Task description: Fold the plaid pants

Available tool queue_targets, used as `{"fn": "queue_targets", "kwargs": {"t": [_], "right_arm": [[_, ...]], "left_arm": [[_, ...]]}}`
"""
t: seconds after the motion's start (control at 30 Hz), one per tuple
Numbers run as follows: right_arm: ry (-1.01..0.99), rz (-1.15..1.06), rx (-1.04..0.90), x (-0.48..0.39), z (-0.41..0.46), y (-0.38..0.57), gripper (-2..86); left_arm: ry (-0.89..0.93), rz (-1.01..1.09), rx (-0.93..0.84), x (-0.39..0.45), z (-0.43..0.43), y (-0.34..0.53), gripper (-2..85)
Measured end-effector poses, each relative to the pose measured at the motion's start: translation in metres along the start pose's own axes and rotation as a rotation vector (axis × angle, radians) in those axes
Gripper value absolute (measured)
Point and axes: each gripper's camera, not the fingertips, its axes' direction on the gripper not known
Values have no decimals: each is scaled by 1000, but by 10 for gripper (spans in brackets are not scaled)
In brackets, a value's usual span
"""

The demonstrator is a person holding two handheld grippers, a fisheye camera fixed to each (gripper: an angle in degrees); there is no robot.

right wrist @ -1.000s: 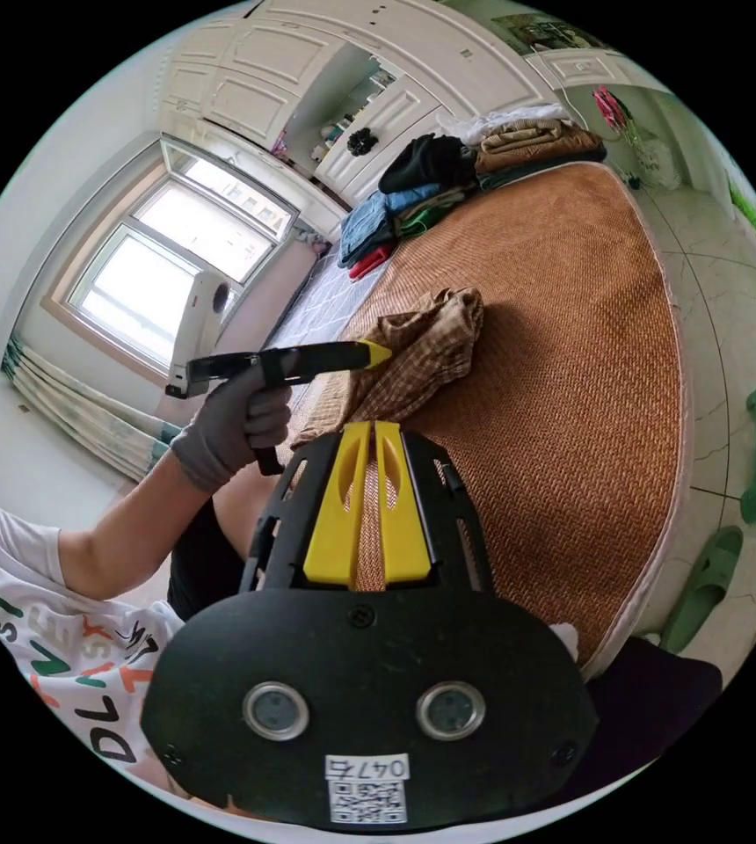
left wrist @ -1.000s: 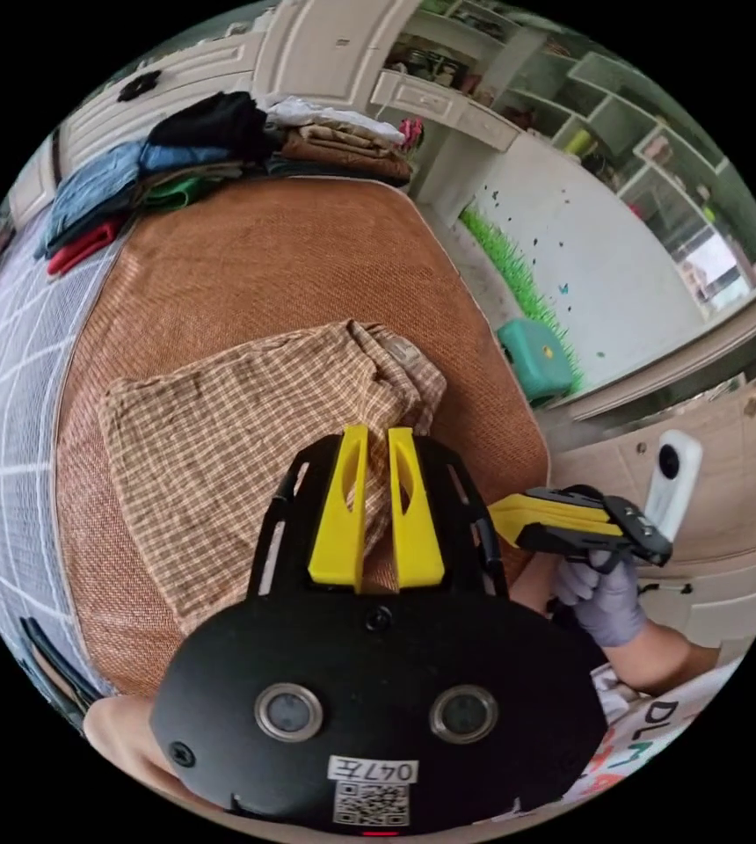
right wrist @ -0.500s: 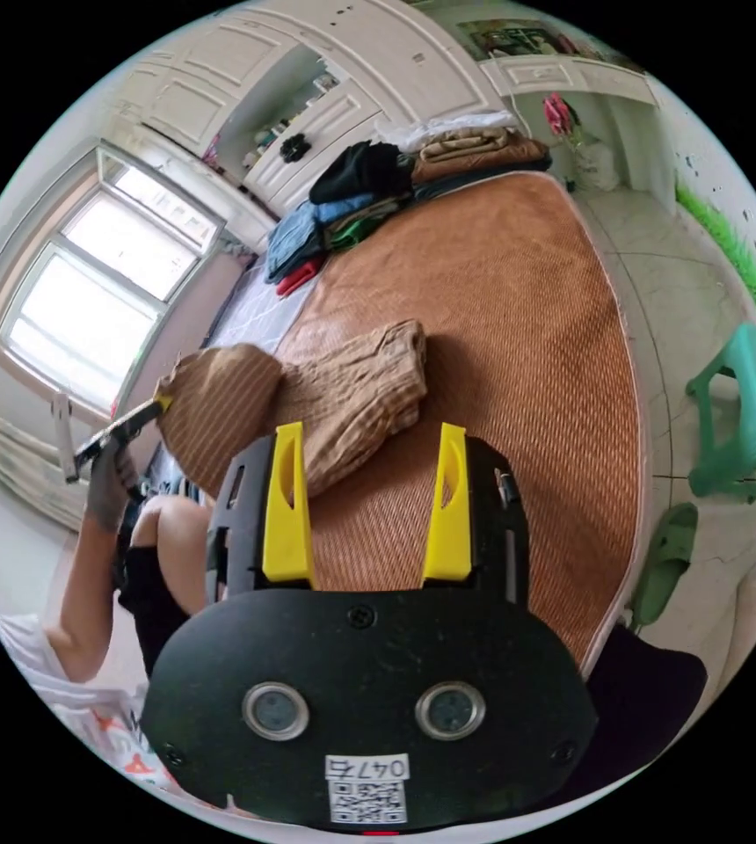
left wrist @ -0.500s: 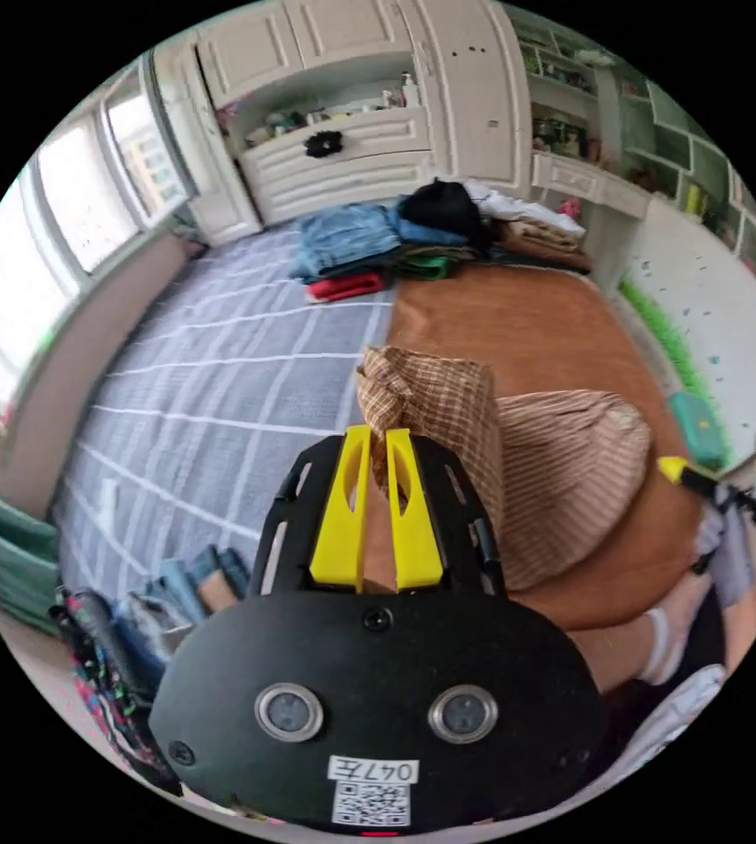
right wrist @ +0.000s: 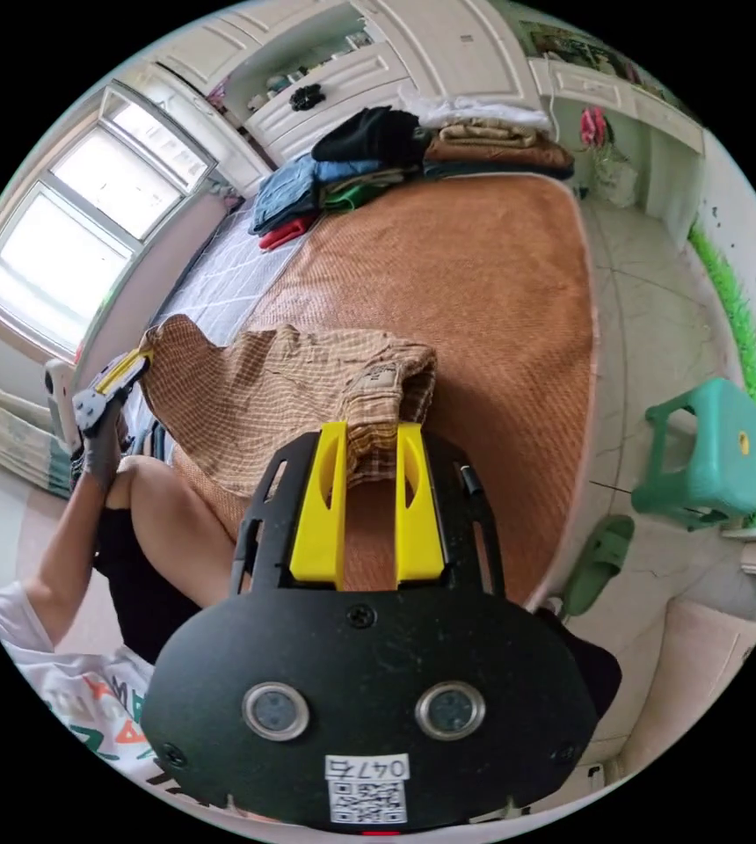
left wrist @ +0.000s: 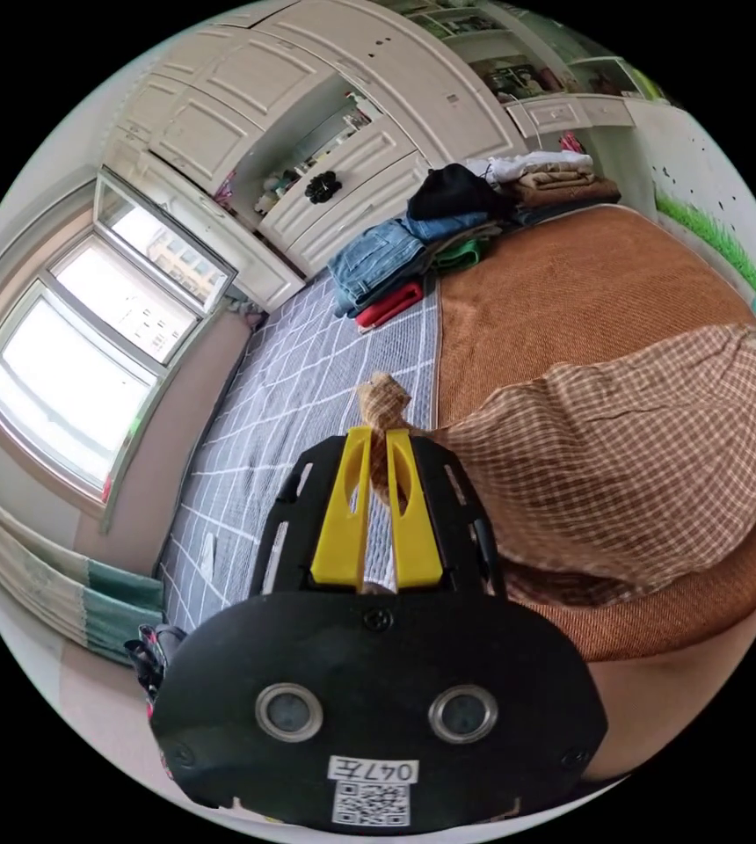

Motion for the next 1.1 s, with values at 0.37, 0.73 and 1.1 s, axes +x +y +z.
{"fn": "queue_targets", "kwargs": {"t": [0.37, 0.73, 1.1], "right_arm": [[-136, -112, -183, -140, -38, 41, 73], [273, -583, 49, -302, -112, -36, 29], [370, -1002, -420, -389, -4, -148, 22]], "left_arm": [[245, -604, -214, -89, 153, 98, 66], [542, -948, -268, -128, 247, 281, 61], [670, -913, -573, -72, 360, 342, 110]]}}
